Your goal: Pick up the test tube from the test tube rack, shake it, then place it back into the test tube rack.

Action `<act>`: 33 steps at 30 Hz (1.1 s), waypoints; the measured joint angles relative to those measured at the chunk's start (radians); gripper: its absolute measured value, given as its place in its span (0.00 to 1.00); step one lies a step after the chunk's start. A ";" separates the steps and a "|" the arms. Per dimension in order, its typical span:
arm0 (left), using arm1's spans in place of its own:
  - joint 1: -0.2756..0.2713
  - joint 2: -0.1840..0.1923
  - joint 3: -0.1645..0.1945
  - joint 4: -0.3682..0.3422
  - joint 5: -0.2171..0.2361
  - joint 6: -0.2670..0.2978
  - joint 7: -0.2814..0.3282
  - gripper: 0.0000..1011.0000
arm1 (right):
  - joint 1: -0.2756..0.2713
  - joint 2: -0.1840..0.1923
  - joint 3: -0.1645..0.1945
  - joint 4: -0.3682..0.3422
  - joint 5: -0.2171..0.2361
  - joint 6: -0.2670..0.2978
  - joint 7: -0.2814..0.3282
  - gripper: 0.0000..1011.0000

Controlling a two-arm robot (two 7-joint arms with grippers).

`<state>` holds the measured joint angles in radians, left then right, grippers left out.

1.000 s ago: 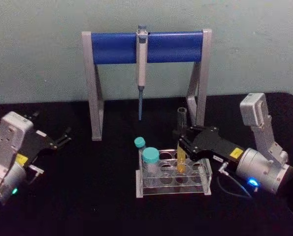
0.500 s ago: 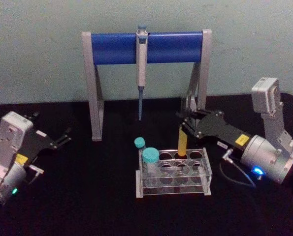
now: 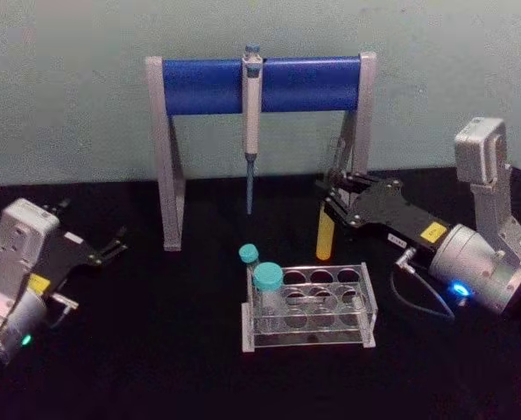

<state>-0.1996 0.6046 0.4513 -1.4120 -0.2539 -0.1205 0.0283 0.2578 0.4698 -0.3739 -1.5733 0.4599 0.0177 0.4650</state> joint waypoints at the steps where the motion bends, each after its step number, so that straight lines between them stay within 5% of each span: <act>1: 0.000 0.000 0.000 0.000 0.000 0.000 0.000 1.00 | 0.001 -0.001 0.000 0.000 0.000 0.001 0.000 0.24; 22: 0.000 0.000 0.000 0.000 0.000 0.000 0.000 1.00 | 0.011 0.002 -0.006 0.002 0.007 0.008 0.009 0.24; 33: 0.000 0.000 0.000 0.000 0.000 0.000 0.000 1.00 | -0.044 0.035 0.044 -0.054 0.002 0.010 -0.037 0.24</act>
<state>-0.1995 0.6047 0.4514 -1.4120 -0.2539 -0.1205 0.0283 0.2138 0.5046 -0.3304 -1.6270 0.4621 0.0275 0.4280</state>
